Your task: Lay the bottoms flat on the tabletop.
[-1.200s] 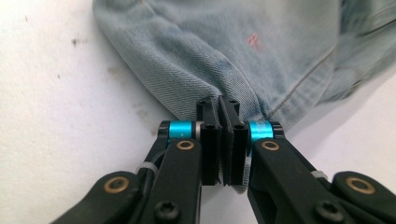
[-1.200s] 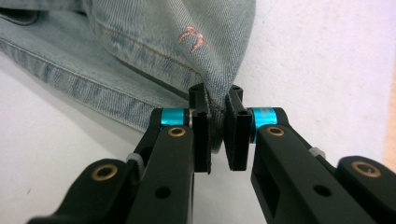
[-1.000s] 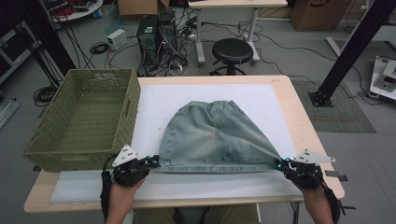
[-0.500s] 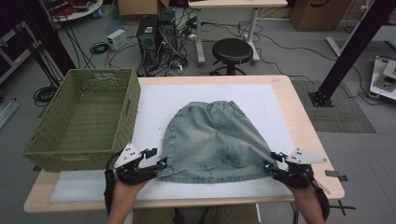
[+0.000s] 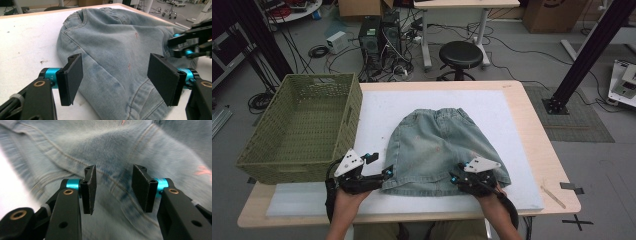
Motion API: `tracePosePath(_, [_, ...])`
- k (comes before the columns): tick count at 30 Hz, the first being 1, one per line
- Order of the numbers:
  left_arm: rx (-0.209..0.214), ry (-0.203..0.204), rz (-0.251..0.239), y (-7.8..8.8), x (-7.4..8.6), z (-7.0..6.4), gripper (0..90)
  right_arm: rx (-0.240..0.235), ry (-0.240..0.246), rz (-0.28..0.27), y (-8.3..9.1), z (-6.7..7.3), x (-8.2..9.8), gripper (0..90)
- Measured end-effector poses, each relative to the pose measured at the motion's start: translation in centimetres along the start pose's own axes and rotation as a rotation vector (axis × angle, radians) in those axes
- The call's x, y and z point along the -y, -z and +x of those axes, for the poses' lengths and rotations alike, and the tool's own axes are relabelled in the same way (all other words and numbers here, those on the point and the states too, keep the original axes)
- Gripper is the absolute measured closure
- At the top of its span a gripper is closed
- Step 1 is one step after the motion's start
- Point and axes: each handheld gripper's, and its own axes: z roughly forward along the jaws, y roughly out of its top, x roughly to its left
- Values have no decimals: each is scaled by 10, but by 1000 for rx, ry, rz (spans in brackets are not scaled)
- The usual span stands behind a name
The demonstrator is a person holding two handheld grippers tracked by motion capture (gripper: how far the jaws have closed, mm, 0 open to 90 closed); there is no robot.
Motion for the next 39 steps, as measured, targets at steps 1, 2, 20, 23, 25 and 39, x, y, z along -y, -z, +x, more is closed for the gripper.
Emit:
tracePosePath(1, [1, -4, 7, 0, 0, 1, 288, 14, -10, 14, -5, 1, -2, 578])
tracePosePath(2, [1, -3, 10, 0, 0, 1, 288, 27, -21, 26, -11, 0, -3, 598])
tracePosePath(20, [1, -15, 40, -1, 3, -1, 288, -32, -80, 57, -25, -12, -3, 829])
tracePosePath(23, [1, -13, 39, -1, 3, -1, 288, -71, -104, 47, -20, -14, -2, 850])
tracePosePath(25, [1, -9, 34, 0, 3, 0, 288, -93, -97, 38, -13, -11, -2, 852])
tracePosePath(39, [18, -13, 44, -2, 4, -3, 293, -256, -32, -34, 36, 12, -8, 854])
